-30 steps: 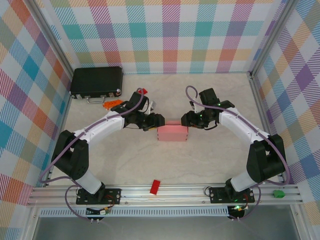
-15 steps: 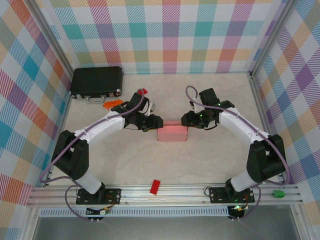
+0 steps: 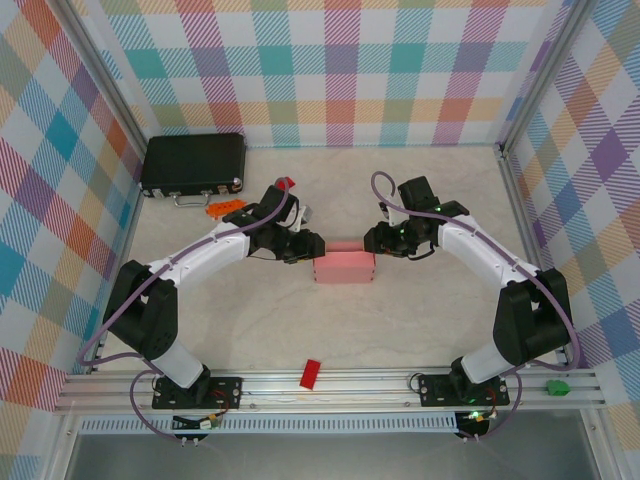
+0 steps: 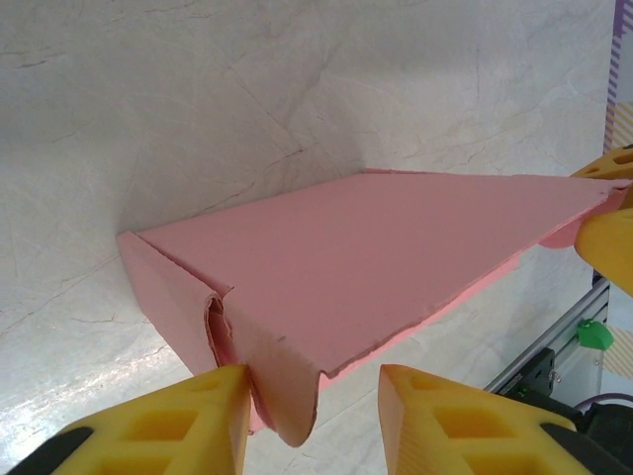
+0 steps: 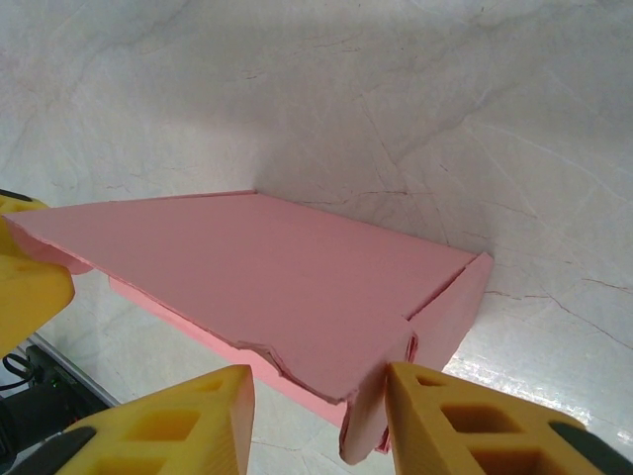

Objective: Fold the paper box

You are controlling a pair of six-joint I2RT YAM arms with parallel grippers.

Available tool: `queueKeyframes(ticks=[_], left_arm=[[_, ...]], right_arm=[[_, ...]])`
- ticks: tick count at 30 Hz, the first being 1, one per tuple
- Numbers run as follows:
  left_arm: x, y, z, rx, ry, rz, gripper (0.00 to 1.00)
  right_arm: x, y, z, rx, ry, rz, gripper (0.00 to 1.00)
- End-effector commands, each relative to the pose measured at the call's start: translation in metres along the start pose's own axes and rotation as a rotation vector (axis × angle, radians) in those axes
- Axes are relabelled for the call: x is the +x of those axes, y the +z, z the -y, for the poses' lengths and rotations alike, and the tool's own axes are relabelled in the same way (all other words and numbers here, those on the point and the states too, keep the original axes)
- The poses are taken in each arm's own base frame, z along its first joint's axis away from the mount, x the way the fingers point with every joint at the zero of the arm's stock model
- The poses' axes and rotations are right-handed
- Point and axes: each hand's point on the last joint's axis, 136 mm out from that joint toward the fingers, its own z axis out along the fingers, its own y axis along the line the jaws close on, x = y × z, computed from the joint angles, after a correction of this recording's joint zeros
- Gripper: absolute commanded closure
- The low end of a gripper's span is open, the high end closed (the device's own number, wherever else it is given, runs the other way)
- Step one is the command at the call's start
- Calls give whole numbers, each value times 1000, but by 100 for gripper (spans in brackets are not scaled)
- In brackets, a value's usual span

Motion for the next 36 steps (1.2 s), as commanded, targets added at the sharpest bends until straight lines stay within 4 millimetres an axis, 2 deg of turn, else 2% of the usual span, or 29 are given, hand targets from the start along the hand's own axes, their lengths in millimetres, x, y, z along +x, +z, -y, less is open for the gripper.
queueKeyframes(ticks=[1, 11, 19, 28, 36], left_arm=[[3, -3, 8, 7, 27, -12, 64], [7, -5, -3, -57, 44, -23, 67], [7, -7, -3, -62, 58, -22, 72], [-2, -20, -1, -94, 89, 40, 67], [-9, -33, 0, -111, 110, 105, 62]], right_arm=[[0, 0, -6, -15, -16, -4, 61], [6, 2, 2, 19, -16, -18, 69], [8, 4, 5, 26, -15, -23, 74], [2, -6, 3, 45, -27, 28, 65], [2, -11, 4, 63, -35, 40, 65]])
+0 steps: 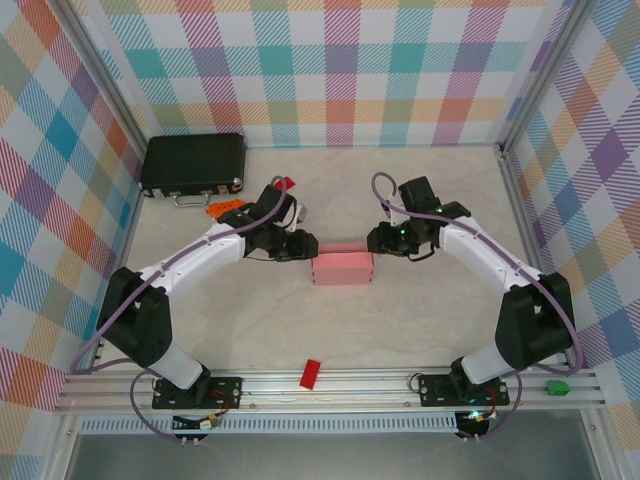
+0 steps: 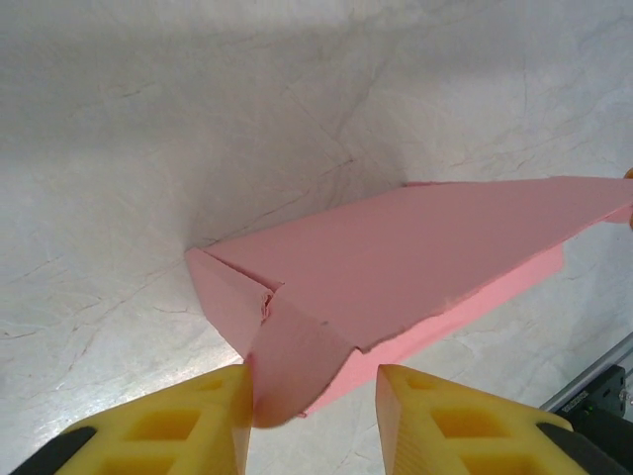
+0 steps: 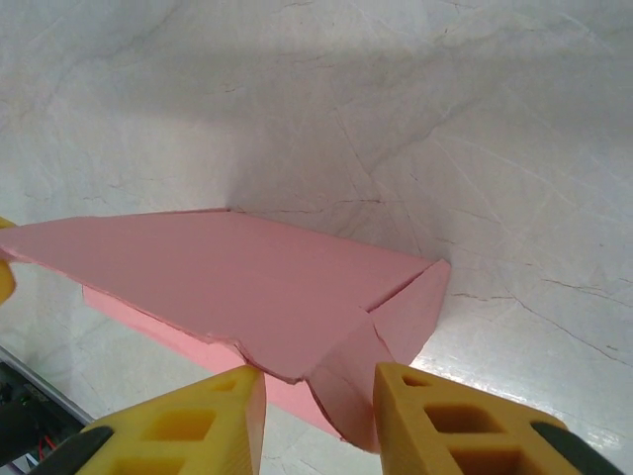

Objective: Fold the paper box

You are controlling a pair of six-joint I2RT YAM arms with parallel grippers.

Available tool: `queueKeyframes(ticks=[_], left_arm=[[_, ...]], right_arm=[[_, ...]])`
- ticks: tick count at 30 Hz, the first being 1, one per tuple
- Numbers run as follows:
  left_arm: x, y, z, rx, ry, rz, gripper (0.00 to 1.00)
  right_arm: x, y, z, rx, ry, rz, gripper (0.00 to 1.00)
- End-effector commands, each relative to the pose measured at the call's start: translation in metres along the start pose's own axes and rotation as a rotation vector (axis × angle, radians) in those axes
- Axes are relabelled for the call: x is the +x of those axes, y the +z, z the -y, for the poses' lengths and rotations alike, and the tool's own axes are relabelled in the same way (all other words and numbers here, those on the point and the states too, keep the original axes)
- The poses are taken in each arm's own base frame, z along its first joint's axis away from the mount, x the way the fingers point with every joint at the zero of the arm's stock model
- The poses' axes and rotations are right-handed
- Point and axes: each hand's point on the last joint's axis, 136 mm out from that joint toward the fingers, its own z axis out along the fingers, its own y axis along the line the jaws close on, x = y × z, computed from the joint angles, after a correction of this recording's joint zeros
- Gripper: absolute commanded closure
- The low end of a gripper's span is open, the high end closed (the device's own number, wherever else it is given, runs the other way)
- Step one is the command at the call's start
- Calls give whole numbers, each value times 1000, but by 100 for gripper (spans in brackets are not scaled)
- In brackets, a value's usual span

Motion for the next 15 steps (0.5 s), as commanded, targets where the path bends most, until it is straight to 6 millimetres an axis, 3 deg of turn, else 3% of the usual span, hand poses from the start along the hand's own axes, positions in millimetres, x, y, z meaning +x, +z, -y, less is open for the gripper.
queueKeyframes(ticks=[1, 7, 15], left_arm=[[-7, -16, 10, 3, 44, 55, 62], [-7, -14, 9, 2, 59, 56, 61], [-5, -8, 5, -7, 65, 41, 69]], right_arm=[[5, -6, -1, 6, -21, 7, 65], [8, -6, 1, 13, -28, -3, 67], [10, -3, 3, 18, -30, -12, 72]])
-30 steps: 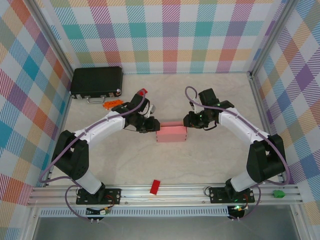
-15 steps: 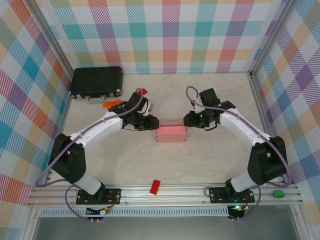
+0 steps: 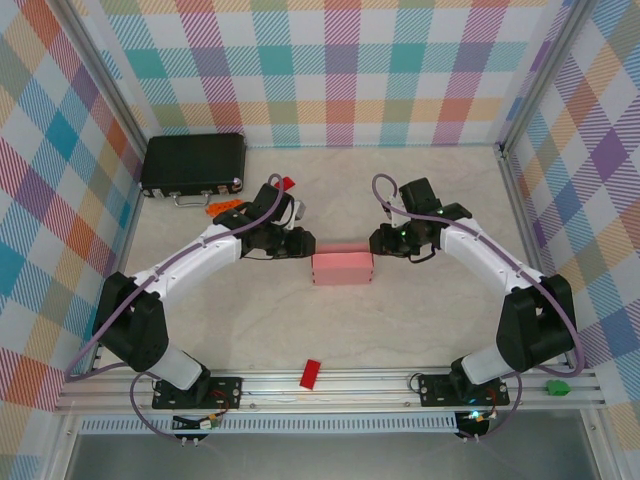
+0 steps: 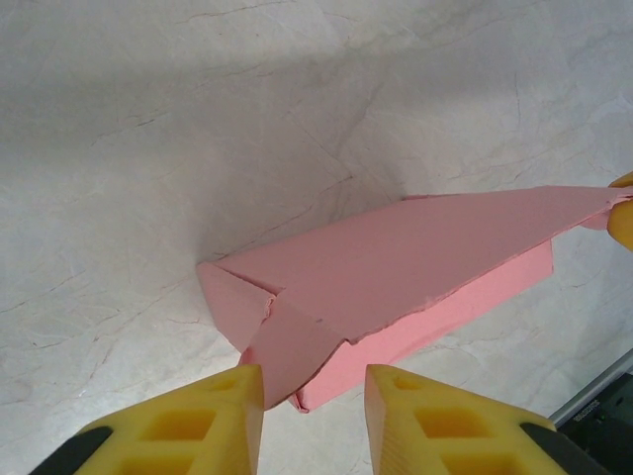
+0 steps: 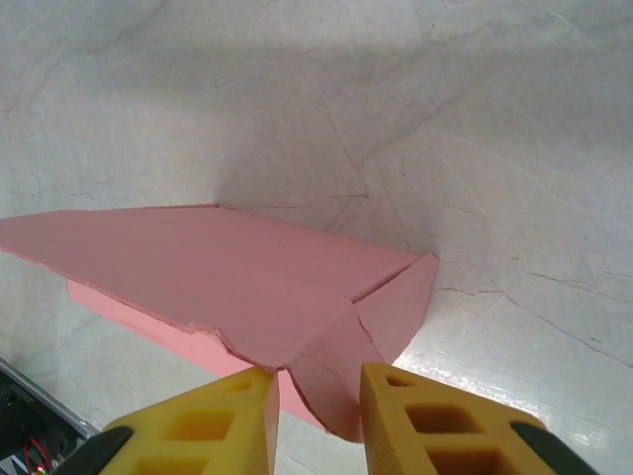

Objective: Fold the paper box

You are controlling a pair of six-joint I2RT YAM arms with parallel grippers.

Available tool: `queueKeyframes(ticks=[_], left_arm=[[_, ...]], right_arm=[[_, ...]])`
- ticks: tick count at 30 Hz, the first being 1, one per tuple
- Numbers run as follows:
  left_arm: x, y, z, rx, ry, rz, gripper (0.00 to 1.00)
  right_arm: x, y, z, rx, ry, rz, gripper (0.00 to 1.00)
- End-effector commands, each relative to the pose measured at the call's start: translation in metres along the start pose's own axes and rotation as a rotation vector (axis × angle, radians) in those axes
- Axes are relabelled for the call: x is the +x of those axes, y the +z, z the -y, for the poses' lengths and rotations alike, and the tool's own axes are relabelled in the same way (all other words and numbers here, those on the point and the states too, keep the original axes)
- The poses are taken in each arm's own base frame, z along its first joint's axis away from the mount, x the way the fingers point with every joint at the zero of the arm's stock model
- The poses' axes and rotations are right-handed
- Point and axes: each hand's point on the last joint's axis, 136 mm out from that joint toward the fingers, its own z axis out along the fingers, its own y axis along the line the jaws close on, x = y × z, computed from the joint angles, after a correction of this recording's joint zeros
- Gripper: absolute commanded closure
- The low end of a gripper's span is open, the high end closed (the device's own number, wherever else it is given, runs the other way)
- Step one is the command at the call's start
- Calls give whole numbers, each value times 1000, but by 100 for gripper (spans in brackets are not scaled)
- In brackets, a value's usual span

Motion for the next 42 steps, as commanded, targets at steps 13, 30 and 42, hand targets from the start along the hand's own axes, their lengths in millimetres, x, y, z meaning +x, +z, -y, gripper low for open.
queueKeyframes(ticks=[13, 30, 42], left_arm=[[3, 11, 1, 4, 38, -10, 73], [6, 14, 3, 19, 25, -26, 86], [12, 17, -1, 10, 22, -44, 86]], right_arm=[[7, -1, -2, -7, -18, -18, 77], [3, -1, -11, -52, -14, -13, 87], [4, 4, -11, -58, -2, -32, 88]])
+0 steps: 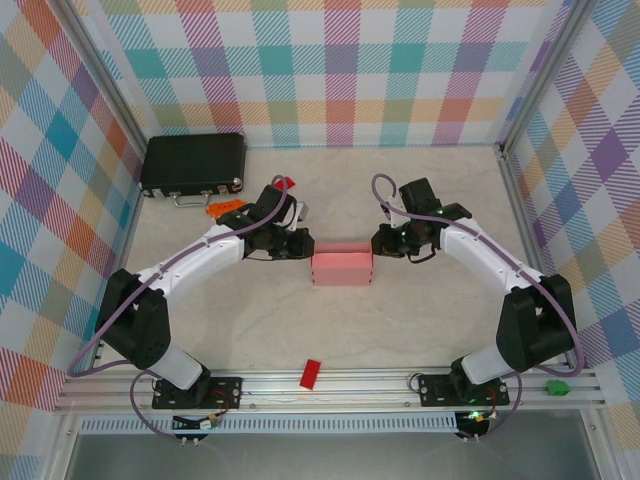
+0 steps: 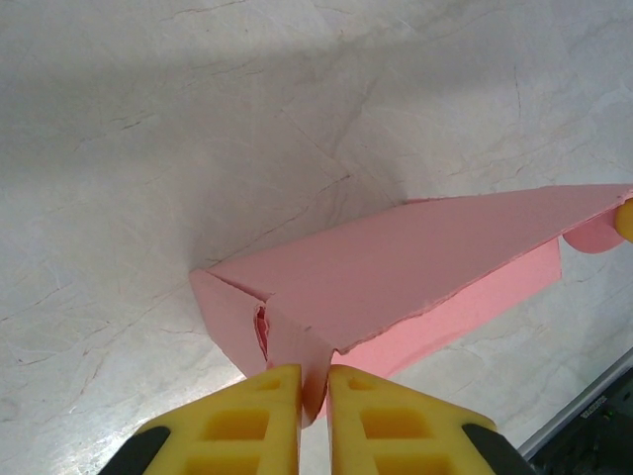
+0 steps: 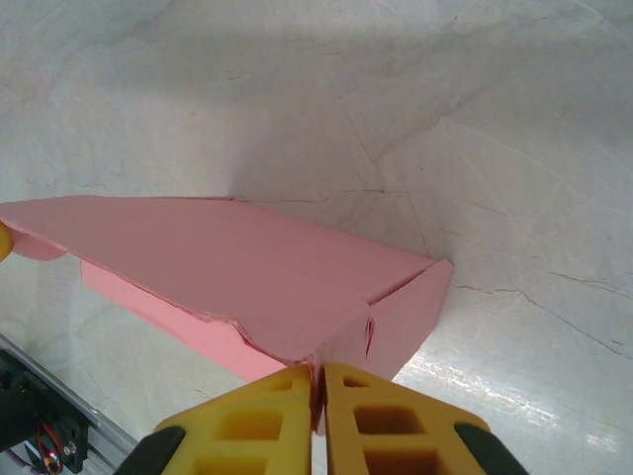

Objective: Fold the paper box

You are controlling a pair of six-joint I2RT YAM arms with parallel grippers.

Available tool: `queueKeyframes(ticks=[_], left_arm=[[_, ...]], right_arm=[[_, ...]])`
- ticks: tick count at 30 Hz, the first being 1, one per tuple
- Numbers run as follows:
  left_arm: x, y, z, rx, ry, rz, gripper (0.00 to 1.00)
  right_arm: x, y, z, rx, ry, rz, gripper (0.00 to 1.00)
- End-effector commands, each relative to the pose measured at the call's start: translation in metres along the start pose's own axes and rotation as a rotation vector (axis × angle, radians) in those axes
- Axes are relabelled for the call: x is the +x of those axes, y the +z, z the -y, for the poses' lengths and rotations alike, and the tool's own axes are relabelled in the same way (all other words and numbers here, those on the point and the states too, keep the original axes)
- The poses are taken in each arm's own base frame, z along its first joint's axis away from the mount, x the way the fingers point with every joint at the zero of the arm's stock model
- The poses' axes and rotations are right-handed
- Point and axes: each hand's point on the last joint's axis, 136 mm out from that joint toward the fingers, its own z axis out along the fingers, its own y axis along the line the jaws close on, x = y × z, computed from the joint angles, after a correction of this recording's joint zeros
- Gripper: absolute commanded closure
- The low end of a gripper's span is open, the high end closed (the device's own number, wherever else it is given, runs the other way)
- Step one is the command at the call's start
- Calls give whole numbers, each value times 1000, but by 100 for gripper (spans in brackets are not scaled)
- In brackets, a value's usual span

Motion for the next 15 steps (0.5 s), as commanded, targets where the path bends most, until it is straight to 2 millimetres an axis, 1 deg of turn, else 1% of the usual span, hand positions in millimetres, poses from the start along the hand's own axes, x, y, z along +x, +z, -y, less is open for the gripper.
queueKeyframes(ticks=[1, 8, 15], left_arm=[[10, 8, -2, 1, 1, -35, 86], [11, 8, -1, 7, -1, -37, 86], [13, 10, -2, 10, -2, -41, 86]], right_arm=[[2, 4, -6, -31, 3, -20, 88], [2, 4, -9, -43, 11, -21, 89], [5, 6, -6, -34, 16, -29, 89]])
